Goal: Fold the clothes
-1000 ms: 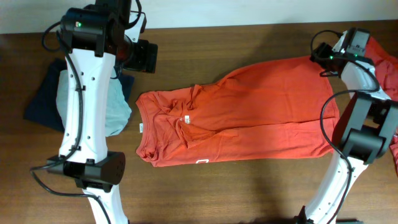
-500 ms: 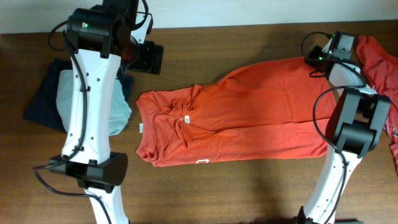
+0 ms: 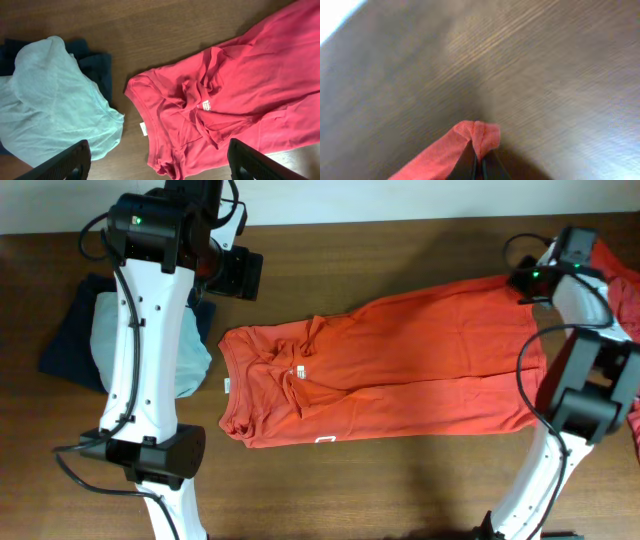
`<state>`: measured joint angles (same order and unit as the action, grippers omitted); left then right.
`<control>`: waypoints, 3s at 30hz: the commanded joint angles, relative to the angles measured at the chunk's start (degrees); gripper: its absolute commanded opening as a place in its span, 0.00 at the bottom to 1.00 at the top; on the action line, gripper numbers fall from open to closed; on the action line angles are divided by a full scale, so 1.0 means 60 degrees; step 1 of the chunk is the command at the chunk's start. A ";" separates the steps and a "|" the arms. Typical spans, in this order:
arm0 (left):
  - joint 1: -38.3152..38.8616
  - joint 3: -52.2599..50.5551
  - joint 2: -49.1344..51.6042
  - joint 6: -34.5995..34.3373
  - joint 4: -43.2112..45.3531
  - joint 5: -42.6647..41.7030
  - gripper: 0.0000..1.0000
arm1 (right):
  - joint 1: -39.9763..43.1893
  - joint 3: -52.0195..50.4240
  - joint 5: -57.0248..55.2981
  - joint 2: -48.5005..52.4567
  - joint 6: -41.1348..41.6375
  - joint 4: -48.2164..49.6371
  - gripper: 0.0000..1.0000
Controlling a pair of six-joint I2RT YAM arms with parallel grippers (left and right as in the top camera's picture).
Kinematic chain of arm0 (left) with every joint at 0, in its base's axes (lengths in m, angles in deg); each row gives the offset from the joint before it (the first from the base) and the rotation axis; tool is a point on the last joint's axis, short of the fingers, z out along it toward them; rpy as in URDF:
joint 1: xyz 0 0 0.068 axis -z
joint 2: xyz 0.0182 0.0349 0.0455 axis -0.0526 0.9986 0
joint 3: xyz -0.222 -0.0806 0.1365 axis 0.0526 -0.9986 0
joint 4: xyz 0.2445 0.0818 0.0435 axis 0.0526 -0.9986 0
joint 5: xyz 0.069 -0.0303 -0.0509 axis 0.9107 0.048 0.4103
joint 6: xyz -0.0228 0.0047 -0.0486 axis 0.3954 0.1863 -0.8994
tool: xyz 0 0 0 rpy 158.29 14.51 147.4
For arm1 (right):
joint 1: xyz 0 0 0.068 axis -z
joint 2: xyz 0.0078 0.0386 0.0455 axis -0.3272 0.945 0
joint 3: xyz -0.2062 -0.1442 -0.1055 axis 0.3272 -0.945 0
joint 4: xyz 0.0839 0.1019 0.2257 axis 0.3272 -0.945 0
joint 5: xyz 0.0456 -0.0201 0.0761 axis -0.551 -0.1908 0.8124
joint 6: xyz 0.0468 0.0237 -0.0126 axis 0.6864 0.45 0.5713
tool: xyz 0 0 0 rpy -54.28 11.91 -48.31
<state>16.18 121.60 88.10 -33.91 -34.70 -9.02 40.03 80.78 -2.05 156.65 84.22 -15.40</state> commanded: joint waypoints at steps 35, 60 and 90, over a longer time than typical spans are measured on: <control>0.1166 -0.9034 0.0091 0.4080 0.8633 -0.0699 0.72 | 0.0018 0.0248 0.0878 -0.1982 -0.0820 -0.2459 0.04; 0.1843 -0.9034 0.1413 0.4073 1.0750 -0.1807 0.49 | 0.0018 0.0248 0.0874 -0.1982 -0.0823 -0.2419 0.04; 0.1843 -0.6502 0.1891 0.3719 0.8153 -0.0572 0.01 | 0.0025 0.0248 0.0805 -0.1982 -0.0852 -0.2575 0.04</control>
<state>27.42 81.02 99.16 -11.09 14.80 -15.03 40.44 81.63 2.89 145.55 80.05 -30.74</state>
